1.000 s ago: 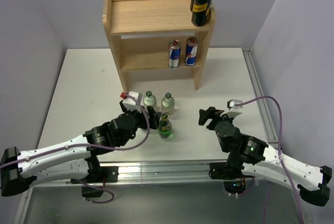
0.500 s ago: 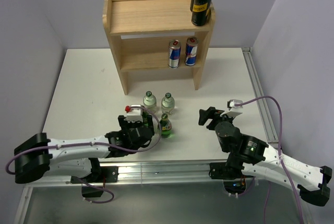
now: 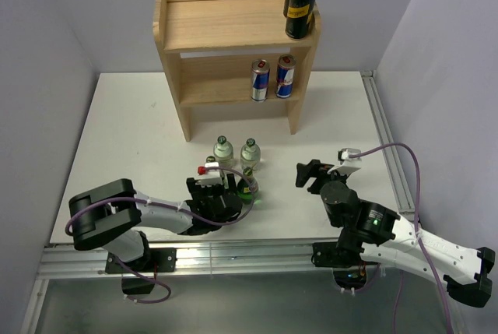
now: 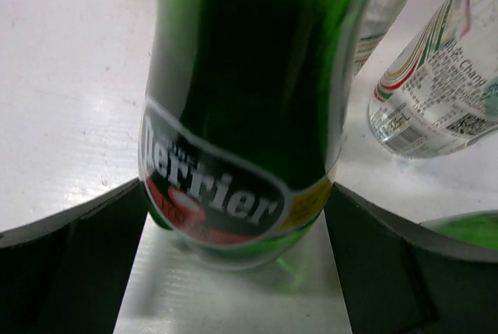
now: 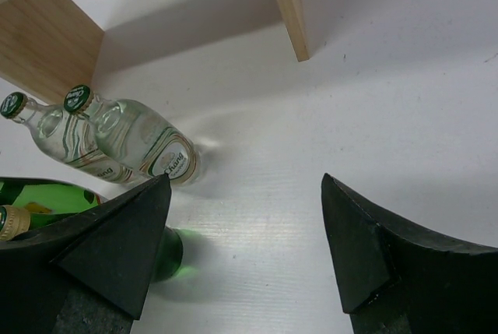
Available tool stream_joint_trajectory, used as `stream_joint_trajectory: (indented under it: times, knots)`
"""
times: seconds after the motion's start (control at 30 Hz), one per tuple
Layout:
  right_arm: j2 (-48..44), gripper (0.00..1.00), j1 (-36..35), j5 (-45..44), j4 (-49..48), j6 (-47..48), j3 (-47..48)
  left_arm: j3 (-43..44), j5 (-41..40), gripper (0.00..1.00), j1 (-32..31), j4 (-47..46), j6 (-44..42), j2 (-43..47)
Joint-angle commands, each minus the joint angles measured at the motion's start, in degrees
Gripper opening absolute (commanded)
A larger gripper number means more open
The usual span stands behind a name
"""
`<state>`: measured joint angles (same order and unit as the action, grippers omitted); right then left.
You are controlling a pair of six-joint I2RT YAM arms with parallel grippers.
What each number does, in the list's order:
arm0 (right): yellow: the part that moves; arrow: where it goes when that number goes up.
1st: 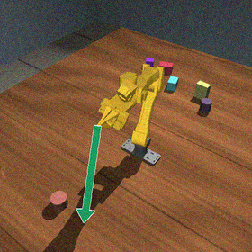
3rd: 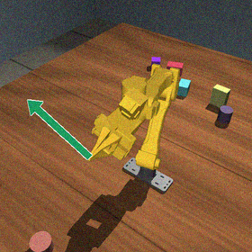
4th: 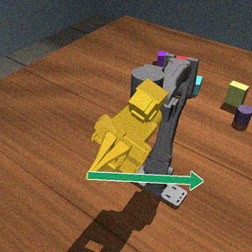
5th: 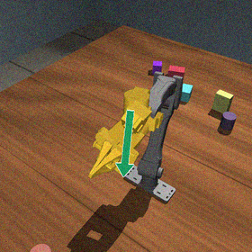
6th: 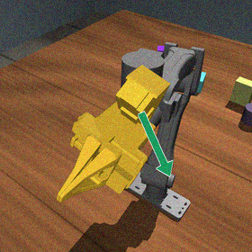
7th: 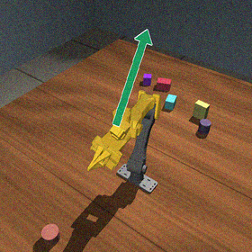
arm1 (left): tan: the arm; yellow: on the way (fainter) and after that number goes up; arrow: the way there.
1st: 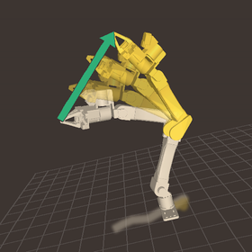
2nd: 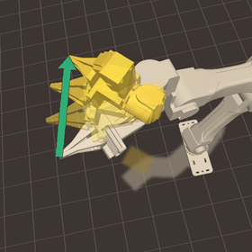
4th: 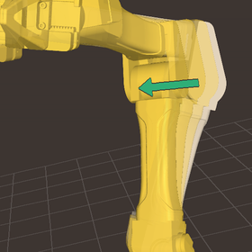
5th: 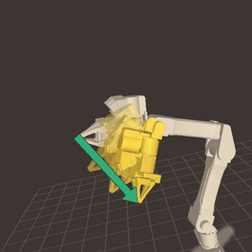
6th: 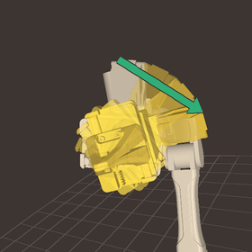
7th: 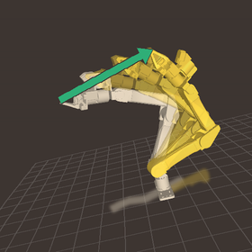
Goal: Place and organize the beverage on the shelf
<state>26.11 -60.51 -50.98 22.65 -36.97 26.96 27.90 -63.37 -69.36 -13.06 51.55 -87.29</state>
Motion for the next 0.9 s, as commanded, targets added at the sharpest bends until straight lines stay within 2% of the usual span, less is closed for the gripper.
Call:
stream_joint_trajectory:
  times: [0.0,0.13,0.3,0.43,0.53,0.63,0.67,0.8,0.87]
  knots:
    - [-0.1,0.85,-0.2,-0.5,-2.7,0.4,-0.4,-2.0,-1.3,0.99,-0.2,-8.4,-1.1,-1.7]
    - [0.4,0.84,-0.2,-0.3,-3.3,0.6,-0.8,-2.5,-3.4,0.98,-0.2,-10.3,-1.5,-2.7]
    - [1.0,0.85,-0.2,-0.2,-3.4,0.6,-0.8,-1.5,-7.0,0.94,-0.1,-5.1,4.7,-4.5]
    - [1.6,0.84,-0.2,0.1,-3.8,0.5,-1.0,-1.2,-5.9,0.87,0.9,-8.7,2.9,-7.4]
    - [2.4,0.84,-0.2,0.3,-3.9,0.0,-1.1,-0.7,-5.3,0.77,1.6,-11.9,1.2,-9.0]
    - [2.6,0.84,-0.2,0.4,-4.4,-0.3,-1.6,-0.7,-4.3,0.56,2.6,-13.7,-0.5,-9.3]
    - [2.7,0.83,-0.2,0.5,-4.5,-0.4,-1.6,-0.7,-4.4,0.44,2.6,-13.6,-0.6,-9.1]
    - [2.9,0.82,-0.3,0.4,-4.5,-0.5,-1.6,-0.5,-4.4,0.23,2.6,-11.0,0.6,-8.1]
    - [3.0,0.82,-0.2,0.4,-4.4,-0.5,-1.6,1.0,-4.8,0.11,2.5,-2.7,6.4,-6.9]
